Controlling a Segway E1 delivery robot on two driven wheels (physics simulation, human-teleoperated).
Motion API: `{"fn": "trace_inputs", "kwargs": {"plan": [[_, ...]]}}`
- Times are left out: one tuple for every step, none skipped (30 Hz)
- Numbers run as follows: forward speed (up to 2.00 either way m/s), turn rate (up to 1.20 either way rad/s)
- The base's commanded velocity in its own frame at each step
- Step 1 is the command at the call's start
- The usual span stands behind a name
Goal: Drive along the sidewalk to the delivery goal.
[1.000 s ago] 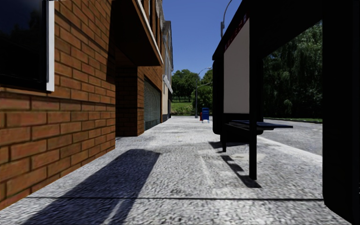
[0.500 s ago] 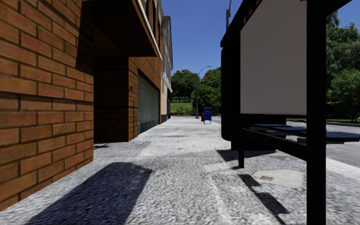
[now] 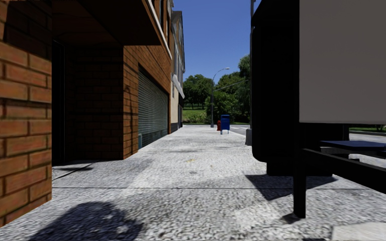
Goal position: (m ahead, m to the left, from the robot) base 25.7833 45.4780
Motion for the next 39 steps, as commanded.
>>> {"fn": "trace_inputs", "kwargs": {"plan": [[2.00, 0.00], [2.00, 0.00], [2.00, 0.00], [2.00, 0.00], [2.00, -0.06], [2.00, -0.08], [2.00, -0.08], [2.00, -0.09], [2.00, -0.09], [2.00, -0.09], [2.00, -0.09], [2.00, -0.09], [2.00, -0.10], [2.00, -0.10], [2.00, -0.10], [2.00, 0.00], [2.00, 0.00], [2.00, 0.00], [2.00, 0.00], [2.00, 0.00], [2.00, 0.00], [2.00, 0.00], [2.00, 0.00], [2.00, 0.00], [2.00, 0.00], [2.00, 0.00], [2.00, 0.00], [2.00, -0.05], [2.00, -0.10], [2.00, -0.10], [2.00, -0.12], [2.00, -0.14], [2.00, -0.21], [2.00, -0.21], [2.00, -0.24], [2.00, -0.10], [2.00, 0.00], [2.00, 0.00], [2.00, 0.00]]}}
